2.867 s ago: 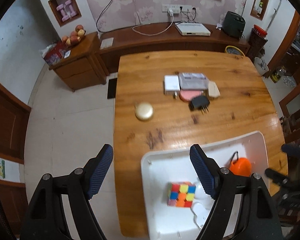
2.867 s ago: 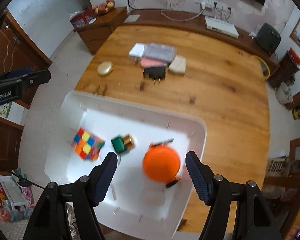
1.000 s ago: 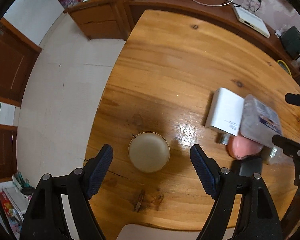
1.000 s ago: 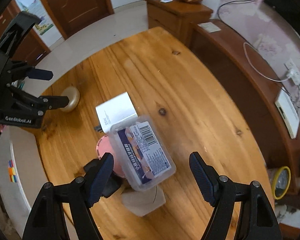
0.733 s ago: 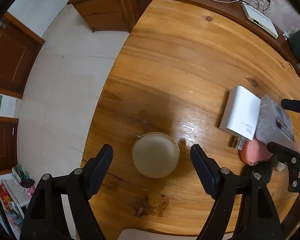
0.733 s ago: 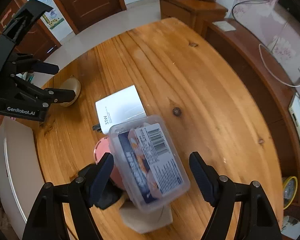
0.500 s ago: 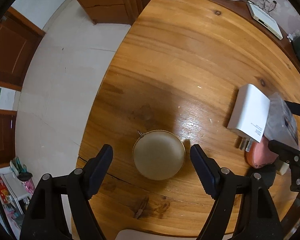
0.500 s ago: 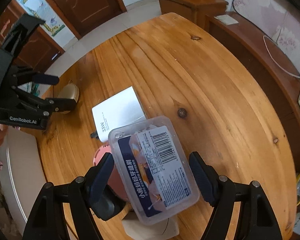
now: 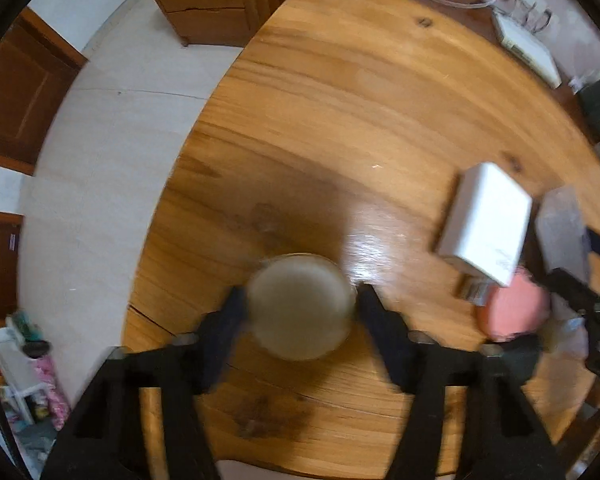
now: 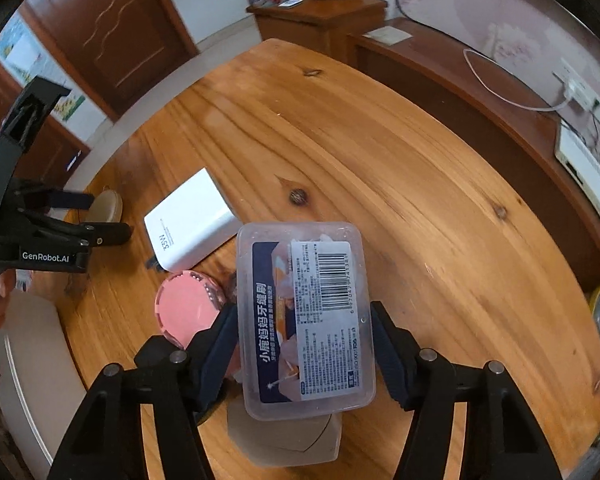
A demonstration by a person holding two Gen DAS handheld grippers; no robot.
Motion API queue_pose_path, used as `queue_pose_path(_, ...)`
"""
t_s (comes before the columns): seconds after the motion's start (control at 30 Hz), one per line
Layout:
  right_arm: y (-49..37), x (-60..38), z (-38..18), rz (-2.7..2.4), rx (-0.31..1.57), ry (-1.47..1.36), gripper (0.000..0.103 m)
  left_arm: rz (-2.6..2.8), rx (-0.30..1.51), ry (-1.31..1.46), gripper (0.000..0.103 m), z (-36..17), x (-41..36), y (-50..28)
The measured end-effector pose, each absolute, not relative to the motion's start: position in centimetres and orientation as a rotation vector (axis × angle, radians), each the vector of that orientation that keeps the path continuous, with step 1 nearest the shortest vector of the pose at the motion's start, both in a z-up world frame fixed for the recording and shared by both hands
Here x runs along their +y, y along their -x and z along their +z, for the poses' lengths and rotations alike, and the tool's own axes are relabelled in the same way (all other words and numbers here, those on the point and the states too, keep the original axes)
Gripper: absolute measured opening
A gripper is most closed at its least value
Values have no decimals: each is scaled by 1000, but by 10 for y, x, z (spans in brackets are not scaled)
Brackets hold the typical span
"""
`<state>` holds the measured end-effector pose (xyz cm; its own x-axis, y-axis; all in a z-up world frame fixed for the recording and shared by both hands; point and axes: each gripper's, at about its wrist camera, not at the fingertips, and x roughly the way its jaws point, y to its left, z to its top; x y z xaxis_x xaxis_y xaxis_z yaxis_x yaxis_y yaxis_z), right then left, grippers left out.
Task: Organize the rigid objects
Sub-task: 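Close the left tool on the gold compact while the right tool lifts the labeled box, then carry the gold compact with the left tool into the tray while the right tool carries the labeled box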
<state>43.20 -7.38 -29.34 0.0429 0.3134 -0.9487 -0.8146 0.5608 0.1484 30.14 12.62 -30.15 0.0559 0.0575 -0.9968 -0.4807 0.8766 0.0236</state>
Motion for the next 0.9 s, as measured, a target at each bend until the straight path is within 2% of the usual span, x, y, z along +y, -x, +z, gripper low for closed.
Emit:
queue_pose_path(0.2,-429,-88,-283,881,1227,439,64,429,1453,343,58,-298,125,-292)
queue_pose_path(0.33,-422,-89,-273,871,1208,420,64,416,1416,337,58,-277,118,-282)
queue_pose_path(0.57,-403,-96,-240,874,1157,359,64,342,1320,317,58,-214,108,-258)
queue_pose_path(0.9,-337,-124,-147,877,1006,205,64,240,1196,253,58,-129,97,-201)
